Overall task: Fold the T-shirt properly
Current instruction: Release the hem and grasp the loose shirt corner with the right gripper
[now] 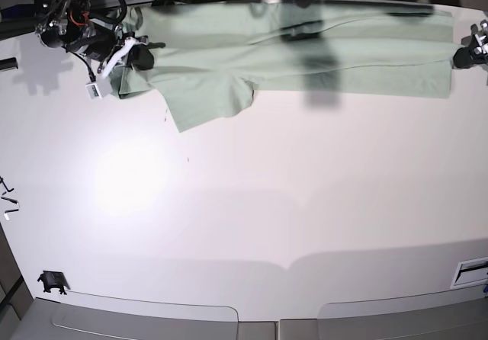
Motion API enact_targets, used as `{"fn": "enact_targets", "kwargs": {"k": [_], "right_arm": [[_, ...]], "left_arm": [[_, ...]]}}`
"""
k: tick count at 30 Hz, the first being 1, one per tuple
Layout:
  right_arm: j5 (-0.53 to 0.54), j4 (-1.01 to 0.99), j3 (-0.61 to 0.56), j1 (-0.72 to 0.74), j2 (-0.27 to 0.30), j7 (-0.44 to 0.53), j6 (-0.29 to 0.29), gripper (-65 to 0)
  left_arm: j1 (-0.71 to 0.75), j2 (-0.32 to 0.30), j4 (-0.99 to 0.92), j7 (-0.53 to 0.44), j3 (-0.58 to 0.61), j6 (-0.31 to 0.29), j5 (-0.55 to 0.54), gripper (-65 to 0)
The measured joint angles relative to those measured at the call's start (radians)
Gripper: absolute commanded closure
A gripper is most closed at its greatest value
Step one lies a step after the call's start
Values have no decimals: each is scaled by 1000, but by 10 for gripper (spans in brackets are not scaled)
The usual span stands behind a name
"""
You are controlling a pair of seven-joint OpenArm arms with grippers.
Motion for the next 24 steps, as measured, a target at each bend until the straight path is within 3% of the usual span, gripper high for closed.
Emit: {"fn": "enact_targets", "kwargs": {"k": [3,5,7,12,15,21,24], "right_arm": [[-11,0,0,0,0,0,0,0],[-13,0,0,0,0,-1,0,-132],[-15,8,0,0,0,-5,0,-201],[-16,118,11,4,0,11,0,-202],[-17,174,16,18,-1,87,0,-202],[-103,158,-1,137,-76,183,3,-202],[-198,93,-43,193,-114,196,5,-202]], "left_arm": [[0,0,0,-1,0,0,0,-146],[0,-2,0,-2,0,0,0,-162],[3,-11,0,-2,0,0,-22,-162],[3,-71,11,-6,0,0,-57,-162],[2,-94,38,-6,-13,0,-57,-162],[-4,-89,81,-78,-141,-1,-57,-162],[-5,-89,81,-100,-213,0,-58,-162]]}}
